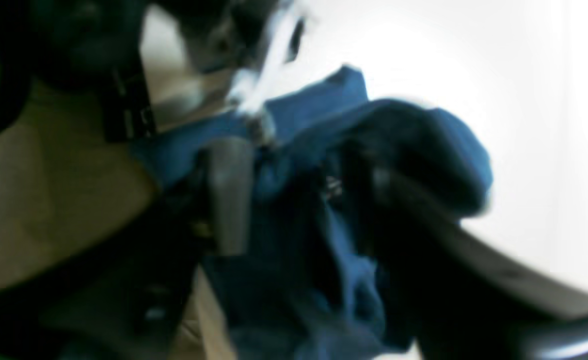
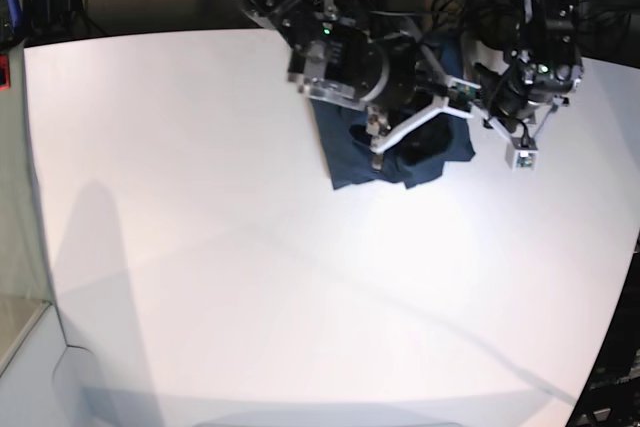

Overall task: Layout the t-shirt on the table in an organized manner, then fold the t-shirt properly
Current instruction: 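Lower the folded end onto the shirt with the right gripper and release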

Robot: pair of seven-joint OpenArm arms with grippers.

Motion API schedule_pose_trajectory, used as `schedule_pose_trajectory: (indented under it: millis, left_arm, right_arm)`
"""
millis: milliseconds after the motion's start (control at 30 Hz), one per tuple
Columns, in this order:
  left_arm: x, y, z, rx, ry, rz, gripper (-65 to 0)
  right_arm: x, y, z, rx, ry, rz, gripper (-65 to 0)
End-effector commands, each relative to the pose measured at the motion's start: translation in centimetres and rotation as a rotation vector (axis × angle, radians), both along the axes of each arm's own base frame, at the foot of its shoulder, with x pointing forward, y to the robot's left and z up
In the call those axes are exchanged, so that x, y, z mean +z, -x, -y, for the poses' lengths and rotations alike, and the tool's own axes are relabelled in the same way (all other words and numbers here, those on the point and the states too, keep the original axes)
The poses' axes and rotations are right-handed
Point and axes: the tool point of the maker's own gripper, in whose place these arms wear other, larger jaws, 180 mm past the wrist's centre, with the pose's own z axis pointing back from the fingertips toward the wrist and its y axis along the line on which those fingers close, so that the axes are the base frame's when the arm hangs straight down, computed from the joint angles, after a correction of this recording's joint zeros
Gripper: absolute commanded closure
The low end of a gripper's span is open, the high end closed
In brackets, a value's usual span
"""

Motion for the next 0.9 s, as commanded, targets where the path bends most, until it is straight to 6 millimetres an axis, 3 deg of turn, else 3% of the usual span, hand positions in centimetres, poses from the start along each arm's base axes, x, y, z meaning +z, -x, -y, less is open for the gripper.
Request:
schedule_pose_trajectory:
  millis: [0,133,333,533,667,767,867]
  left_arm:
    - [0.6,0.1,-0.7,0.012,-0.013,0.018,0.0]
    - [1.4,0.9,-2.1,0.04,-0.038,0.032,0.0]
    - [2.0,2.9,-3.7,0.02,-0.097,0.013,0.0]
    - [1.7,4.2,-4.8,0.034,-0.119,-0.013,0.0]
    - [1.5,4.3,-5.4,0.053,-0.12,-0.018,0.0]
    - [1.4,4.2,-5.4,0.057,-0.116,-0.019,0.0]
    - [1.4,3.7,-5.0,0.063,-0.1,-0.009,0.0]
  right_arm:
    - [2.5,-0.2,-0.8,0.002,-0.079,0.037,-39.1]
    - [4.1,-0.6,-0.4,-0.017,-0.11,0.072,-42.0]
    - [3.2,-3.6,2.8,-0.141,-0.088,0.063,-39.0]
    - [1.8,-7.7,9.1,-0.334,-0.037,0.062,-29.6]
    - [0.9,-8.7,12.1,-0.387,0.013,0.069,-16.5]
    - [-0.3,-8.0,12.4,-0.384,0.033,0.039,-8.0]
    - [-2.2,-7.2,12.2,-0.379,0.053,-0.017,-6.3]
